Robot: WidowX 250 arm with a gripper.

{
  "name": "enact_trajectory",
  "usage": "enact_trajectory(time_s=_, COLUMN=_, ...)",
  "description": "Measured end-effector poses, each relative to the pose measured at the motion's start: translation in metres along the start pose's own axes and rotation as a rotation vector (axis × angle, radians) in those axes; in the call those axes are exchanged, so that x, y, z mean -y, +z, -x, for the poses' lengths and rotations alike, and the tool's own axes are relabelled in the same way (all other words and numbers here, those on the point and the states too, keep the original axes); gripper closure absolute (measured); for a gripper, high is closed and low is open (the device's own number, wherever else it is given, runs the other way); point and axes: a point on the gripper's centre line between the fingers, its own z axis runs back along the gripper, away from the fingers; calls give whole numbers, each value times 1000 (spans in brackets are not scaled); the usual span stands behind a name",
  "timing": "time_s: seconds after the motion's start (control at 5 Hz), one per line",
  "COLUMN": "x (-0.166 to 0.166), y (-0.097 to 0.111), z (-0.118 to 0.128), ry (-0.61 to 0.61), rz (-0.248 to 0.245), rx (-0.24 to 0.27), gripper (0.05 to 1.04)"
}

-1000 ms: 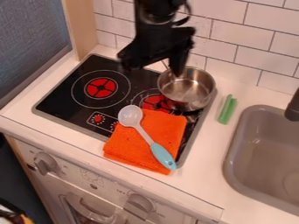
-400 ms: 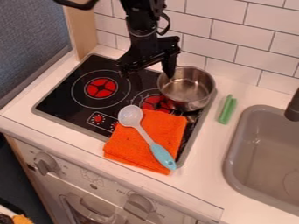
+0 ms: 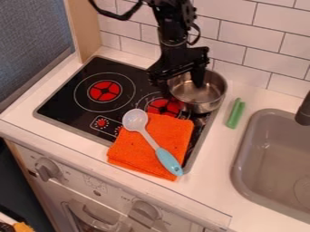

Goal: Moved the silver pot to the lower left corner of the stove

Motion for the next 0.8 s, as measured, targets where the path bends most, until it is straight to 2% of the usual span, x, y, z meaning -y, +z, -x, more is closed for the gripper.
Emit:
enact_trajectory(time_s=0.2, x=3, y=-4, z=5, ry=-3, rz=-46, rx=4, gripper=407)
enact_trajectory(time_s=0.4, x=3, y=-5, z=12, ry=-7, rz=-85, rx=27, gripper=713)
enact_trajectory(time_s=0.6, x=1, y=-7, z=15, ry=-11, rz=-101, rx=27, gripper=925)
enact_trajectory(time_s=0.8, x=-3, y=-6, z=17, ry=2, rz=-114, rx=34, gripper=1000)
